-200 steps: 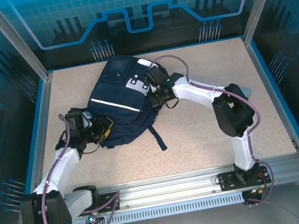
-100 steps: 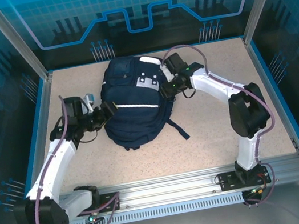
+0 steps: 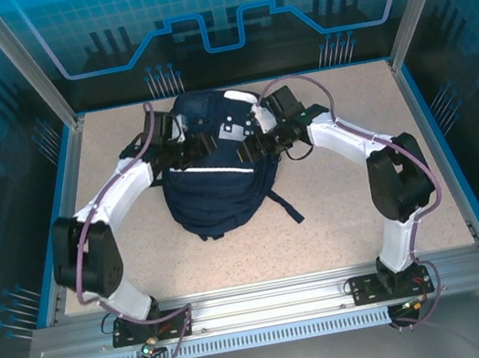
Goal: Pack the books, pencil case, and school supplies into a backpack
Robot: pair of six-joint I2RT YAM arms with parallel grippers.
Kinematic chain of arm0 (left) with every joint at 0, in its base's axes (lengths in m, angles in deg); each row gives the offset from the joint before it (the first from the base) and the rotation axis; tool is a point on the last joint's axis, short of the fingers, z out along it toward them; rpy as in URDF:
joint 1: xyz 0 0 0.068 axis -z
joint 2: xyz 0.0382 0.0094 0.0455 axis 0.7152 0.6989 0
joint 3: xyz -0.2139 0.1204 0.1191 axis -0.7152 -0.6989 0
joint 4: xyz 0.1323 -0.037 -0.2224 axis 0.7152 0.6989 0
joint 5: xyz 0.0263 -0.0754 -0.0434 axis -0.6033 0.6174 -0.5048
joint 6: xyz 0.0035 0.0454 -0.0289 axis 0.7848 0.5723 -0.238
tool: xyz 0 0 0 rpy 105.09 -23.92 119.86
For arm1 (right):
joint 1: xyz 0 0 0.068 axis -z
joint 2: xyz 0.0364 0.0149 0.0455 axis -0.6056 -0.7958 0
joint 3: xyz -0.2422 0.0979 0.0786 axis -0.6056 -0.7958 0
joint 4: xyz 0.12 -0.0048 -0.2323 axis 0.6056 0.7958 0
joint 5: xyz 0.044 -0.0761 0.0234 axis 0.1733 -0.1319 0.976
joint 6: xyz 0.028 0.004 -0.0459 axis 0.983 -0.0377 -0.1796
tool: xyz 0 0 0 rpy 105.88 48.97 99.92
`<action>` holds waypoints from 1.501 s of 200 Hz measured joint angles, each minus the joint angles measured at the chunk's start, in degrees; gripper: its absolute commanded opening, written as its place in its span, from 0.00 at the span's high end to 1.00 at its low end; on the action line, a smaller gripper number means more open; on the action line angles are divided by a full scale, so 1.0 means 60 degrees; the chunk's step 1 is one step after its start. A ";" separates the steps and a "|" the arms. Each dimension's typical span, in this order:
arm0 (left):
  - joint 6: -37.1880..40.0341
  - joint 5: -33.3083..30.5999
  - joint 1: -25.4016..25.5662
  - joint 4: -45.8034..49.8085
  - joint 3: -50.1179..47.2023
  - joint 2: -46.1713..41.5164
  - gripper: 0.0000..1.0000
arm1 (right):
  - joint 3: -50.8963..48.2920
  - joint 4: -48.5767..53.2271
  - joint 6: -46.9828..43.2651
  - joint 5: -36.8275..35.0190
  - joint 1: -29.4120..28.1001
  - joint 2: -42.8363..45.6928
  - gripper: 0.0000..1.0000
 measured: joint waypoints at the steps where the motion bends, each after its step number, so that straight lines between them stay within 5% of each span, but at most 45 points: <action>1: 0.0000 -0.0018 0.0004 0.0000 0.0040 0.0058 0.43 | -0.0004 -0.0011 0.0000 0.0011 0.0004 -0.0004 0.14; 83: 0.0022 -0.0907 0.0044 0.0284 0.0605 0.1126 0.42 | -0.0062 -0.0430 0.0433 0.0714 0.0004 -0.0546 0.14; 161: -0.0306 -0.0780 -0.0113 -0.0113 0.0280 0.1107 0.40 | -0.0062 -0.0506 -0.0022 0.1381 0.0000 -0.0703 0.05; 224: -0.0630 -0.0586 -0.0182 -0.0186 0.0270 0.1111 0.40 | -0.0415 -0.0685 -0.0958 0.1825 -0.0080 -0.0874 0.07; 264: -0.0776 -0.0579 -0.0244 -0.0291 0.0262 0.1144 0.40 | -0.1355 -0.0812 -0.1501 0.1978 -0.0237 -0.0175 0.18; 300: -0.0798 -0.0583 -0.0321 -0.0404 0.0262 0.1173 0.40 | -0.2116 -0.0758 -0.1690 0.1920 -0.0361 0.0481 0.48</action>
